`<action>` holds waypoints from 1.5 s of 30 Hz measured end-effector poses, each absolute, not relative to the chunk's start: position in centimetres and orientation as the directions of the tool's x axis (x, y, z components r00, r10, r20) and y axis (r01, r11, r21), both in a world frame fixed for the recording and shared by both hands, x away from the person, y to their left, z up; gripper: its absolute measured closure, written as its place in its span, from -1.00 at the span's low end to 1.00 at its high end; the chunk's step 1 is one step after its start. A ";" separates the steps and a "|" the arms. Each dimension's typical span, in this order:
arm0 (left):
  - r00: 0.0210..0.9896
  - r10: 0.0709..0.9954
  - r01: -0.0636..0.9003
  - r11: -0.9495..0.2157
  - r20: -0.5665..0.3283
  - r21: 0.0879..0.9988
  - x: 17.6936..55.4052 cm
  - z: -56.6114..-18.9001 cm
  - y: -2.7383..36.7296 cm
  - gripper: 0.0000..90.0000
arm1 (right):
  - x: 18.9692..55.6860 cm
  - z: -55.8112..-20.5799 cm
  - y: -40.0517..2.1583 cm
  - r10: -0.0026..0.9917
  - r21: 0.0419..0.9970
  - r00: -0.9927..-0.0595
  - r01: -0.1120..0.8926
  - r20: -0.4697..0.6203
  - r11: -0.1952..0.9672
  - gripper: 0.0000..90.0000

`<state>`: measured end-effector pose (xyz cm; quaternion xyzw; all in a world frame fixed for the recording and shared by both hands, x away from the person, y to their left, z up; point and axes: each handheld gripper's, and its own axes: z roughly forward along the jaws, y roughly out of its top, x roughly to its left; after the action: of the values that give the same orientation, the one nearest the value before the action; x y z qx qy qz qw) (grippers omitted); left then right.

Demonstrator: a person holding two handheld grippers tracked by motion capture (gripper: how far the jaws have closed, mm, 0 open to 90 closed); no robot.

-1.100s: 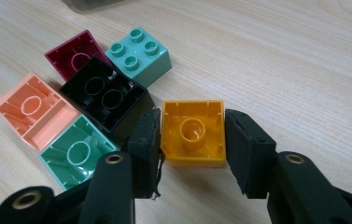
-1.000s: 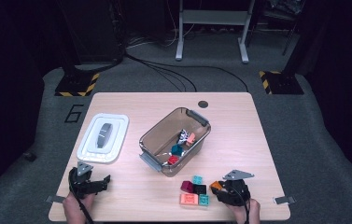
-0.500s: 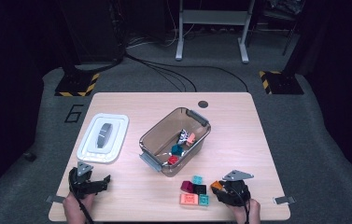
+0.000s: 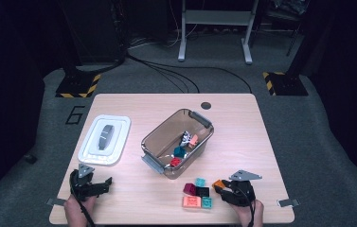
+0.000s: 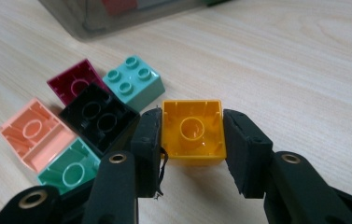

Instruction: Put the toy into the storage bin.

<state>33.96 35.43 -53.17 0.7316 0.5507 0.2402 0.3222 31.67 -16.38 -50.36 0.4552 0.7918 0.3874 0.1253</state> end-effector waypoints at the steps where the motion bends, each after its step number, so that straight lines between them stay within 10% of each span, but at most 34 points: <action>1: 0.278 0.961 0.652 -0.185 -0.004 0.735 34.0 -53.2 35.4 -0.86 | 31.7 -50.3 -16.4 0.819 0.729 -0.552 0.623 0.155 0.282 0.31; 45: 0.279 0.960 0.652 -0.187 -0.003 0.735 33.9 -53.2 35.4 -0.86 | 37.8 -46.6 -16.3 0.826 0.728 -0.555 0.607 0.101 0.318 0.31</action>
<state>33.94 35.43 -53.17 0.7321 0.5505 0.2398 0.3219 37.75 -16.26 -46.62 0.4486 0.7985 0.3737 0.1466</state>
